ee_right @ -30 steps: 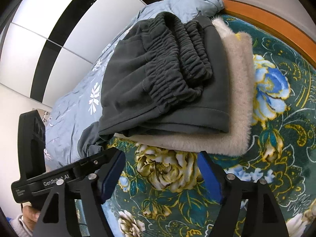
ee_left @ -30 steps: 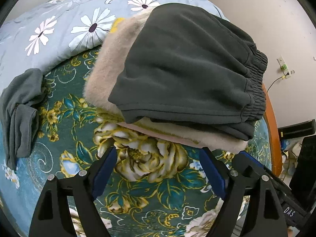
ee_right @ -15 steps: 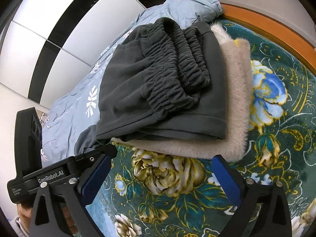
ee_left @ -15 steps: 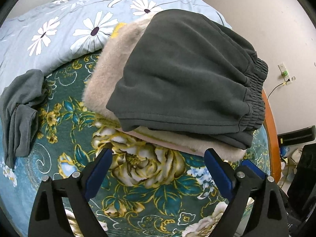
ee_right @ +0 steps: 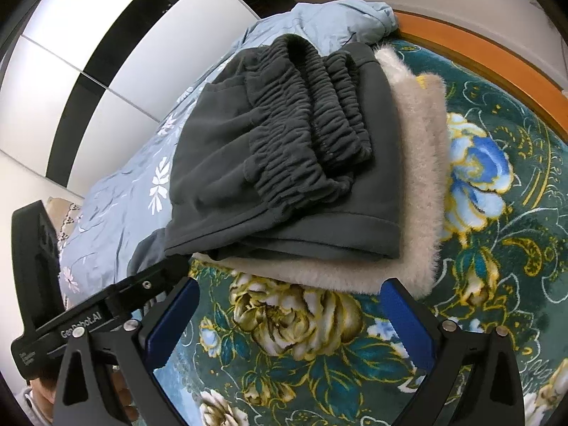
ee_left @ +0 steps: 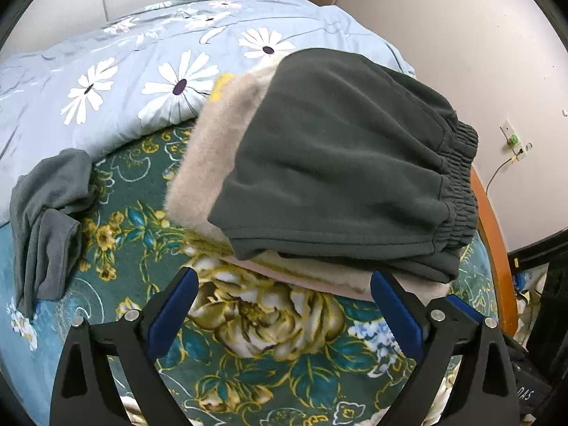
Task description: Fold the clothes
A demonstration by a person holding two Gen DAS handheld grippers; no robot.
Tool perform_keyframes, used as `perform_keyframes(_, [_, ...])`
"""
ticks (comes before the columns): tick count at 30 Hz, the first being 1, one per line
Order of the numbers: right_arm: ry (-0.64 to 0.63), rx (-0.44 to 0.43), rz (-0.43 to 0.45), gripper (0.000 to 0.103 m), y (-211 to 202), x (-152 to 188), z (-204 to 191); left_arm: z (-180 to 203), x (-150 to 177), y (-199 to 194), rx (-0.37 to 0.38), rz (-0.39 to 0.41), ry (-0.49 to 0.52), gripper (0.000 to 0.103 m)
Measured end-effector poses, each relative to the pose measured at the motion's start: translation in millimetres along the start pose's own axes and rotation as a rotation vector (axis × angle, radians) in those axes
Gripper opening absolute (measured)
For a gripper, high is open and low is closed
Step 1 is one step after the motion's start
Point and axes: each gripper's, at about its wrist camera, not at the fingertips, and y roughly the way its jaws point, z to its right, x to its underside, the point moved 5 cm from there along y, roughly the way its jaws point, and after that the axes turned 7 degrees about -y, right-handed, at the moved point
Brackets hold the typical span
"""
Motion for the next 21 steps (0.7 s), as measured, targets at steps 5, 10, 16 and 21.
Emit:
perform_keyframes(5, [-0.002,0.006,0.001,0.103,1.4,0.2,0.5,-7.8,0.8,5.4,-0.023,-0.005,-0.013,0.098])
perform_keyframes(10, [0.004,0.005,-0.005,0.103,3.0,2.3,1.6,-11.6,3.8,11.2,-0.032,-0.021,-0.015,0.098])
perform_keyframes(16, [0.007,0.009,-0.011,0.103,5.7,2.8,2.9,-8.3,6.2,15.9,-0.036,-0.033,0.004,0.098])
perform_keyframes(21, [0.01,0.01,-0.01,0.103,6.6,0.7,4.1,-6.7,3.7,17.9,-0.031,-0.034,0.007,0.098])
